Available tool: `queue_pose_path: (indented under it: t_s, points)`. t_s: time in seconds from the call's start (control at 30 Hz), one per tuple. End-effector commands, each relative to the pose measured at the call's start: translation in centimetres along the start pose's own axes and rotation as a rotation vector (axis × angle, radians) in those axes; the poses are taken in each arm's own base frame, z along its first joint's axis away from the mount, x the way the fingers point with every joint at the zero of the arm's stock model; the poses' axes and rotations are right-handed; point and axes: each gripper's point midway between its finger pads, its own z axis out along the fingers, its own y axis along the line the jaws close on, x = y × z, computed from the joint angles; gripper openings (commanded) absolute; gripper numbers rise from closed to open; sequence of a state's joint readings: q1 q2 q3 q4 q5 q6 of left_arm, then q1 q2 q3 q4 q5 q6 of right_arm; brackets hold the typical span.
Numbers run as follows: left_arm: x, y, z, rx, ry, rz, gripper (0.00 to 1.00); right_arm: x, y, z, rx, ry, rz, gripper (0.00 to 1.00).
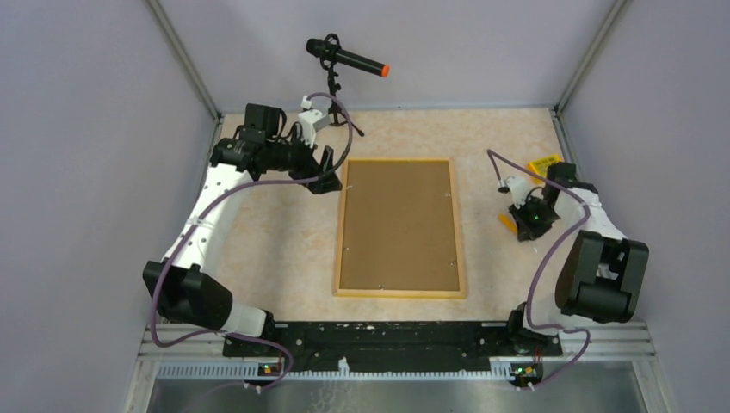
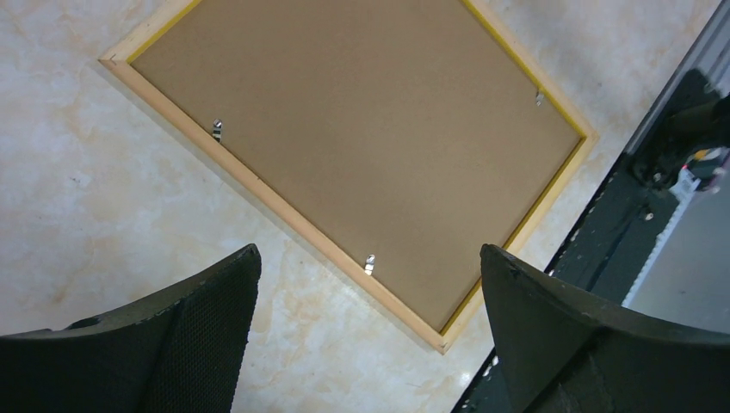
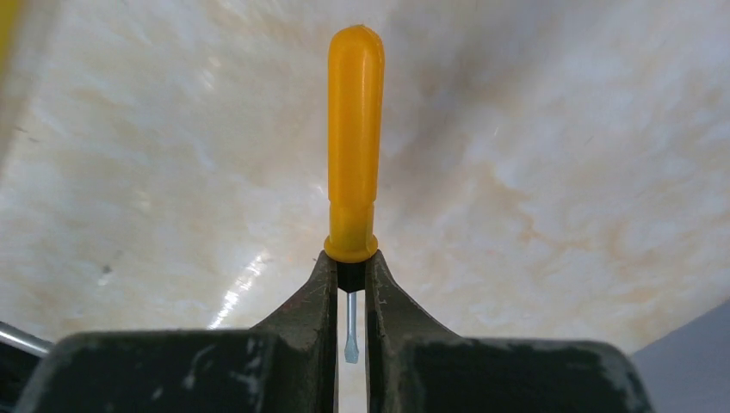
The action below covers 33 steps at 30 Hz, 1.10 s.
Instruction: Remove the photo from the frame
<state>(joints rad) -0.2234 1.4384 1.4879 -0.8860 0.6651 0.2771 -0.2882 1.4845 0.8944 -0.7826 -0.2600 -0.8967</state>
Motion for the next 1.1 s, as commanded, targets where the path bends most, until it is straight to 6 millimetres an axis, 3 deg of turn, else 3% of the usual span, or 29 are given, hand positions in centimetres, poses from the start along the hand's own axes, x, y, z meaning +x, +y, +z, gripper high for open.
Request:
queue_pose_path:
  t_s: [0.0,0.17,0.3,0.43,0.6,0.77,0.9,1.07]
  points:
    - [-3.8,-1.2,-1.3,0.031,-0.108,-0.076,0.99,-8.6,2.1,-7.0,0.02,-0.212,-0.208,0.0]
    - [-6.3,-0.5,-2.1,0.027,-0.202,-0.211,0.99,-15.9,6.4,-12.1,0.03,-0.363,-0.448,0.0]
    - [-6.6,-0.6,-3.1,0.137,-0.231,-0.332,0.99,-20.0,10.3,-14.1,0.0,-0.447,-0.558,0.0]
    - [-5.6,-2.7,-3.1,0.283,-0.221,-0.395,0.99,-23.3,15.2,-14.6,-0.078,-0.494,-0.636,0.0]
    - [-5.6,-3.7,-2.8,0.353,-0.259,-0.38,0.99,-25.7,21.3,-13.8,-0.246,-0.502,-0.657,0.0]
    - [-4.0,-5.4,-0.3,0.447,-0.203,-0.466,0.99,-26.7,25.8,-12.6,-0.32,-0.486,-0.718,0.0]
    - [-3.0,-6.6,1.7,0.466,-0.149,-0.482,0.95,-27.6,27.8,-12.2,-0.314,-0.488,-0.757,0.0]
    - [-2.0,-7.3,3.7,0.497,-0.097,-0.514,0.83,-28.8,29.0,-12.2,-0.318,-0.494,-0.75,0.0]
